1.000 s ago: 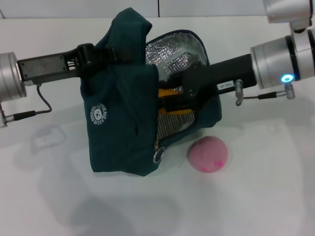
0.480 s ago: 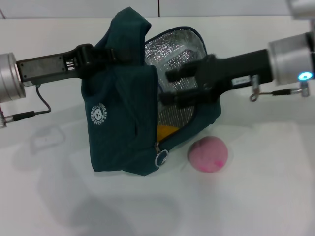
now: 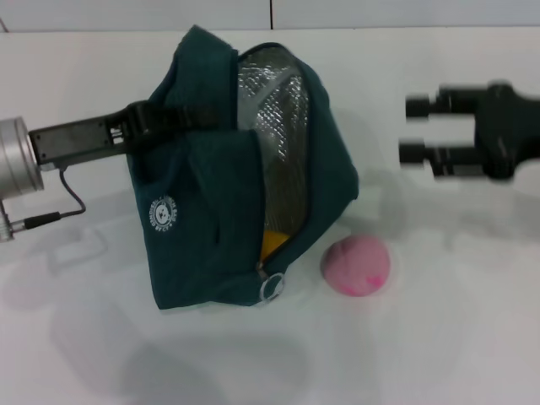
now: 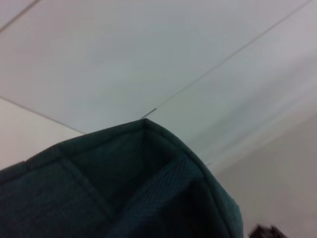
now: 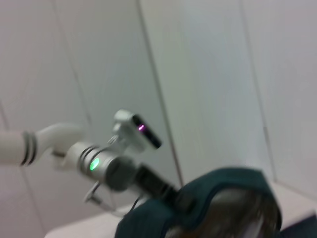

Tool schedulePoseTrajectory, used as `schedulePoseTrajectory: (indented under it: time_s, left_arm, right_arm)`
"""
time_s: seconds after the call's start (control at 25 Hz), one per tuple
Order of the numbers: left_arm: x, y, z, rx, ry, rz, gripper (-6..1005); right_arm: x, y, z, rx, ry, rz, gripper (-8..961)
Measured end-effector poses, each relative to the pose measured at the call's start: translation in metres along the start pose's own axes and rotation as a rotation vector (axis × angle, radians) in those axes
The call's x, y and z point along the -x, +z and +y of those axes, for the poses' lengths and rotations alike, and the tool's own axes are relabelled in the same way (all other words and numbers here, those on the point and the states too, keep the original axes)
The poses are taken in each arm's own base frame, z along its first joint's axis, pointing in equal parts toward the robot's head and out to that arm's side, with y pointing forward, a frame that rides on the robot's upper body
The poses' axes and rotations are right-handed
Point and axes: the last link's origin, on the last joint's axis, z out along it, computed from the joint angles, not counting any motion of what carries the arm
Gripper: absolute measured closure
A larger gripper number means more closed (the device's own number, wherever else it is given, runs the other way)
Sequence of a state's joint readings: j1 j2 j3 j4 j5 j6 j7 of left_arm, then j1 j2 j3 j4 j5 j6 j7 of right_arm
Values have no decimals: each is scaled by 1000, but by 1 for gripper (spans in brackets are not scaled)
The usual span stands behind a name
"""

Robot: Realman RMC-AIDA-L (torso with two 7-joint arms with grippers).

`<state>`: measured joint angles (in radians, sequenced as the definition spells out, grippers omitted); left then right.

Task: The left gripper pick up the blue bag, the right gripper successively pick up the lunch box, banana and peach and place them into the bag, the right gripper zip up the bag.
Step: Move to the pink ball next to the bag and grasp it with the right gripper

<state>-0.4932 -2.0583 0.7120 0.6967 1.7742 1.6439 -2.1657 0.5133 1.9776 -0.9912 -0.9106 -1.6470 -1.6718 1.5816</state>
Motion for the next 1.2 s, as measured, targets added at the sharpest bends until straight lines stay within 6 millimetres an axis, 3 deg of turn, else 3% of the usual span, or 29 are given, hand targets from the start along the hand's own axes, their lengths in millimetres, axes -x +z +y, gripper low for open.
schedulePoseTrajectory:
  time_s: [0.24,0.28,0.48,0.88,1.2]
  left_arm:
    - [6,-7,-8,-31,-14,22,970]
    - [6,-7,-9,-32,-14,24,970]
    - [6,-7,-9,-32,-14,26,969]
    - [3,-3,-7,-25,-6,25,970]
    - [2,-4,-7,-25,-6,27,969]
  right_arm:
    - [-35,0,11,21,12,128,274]
    - [-52,4,15,35,2,191,275]
    - [-74,17,13,18,-7,256,277]
    - [-91,50,8,-8,-84,371,281]
    - [-89,61,2,-35,-92,371,285]
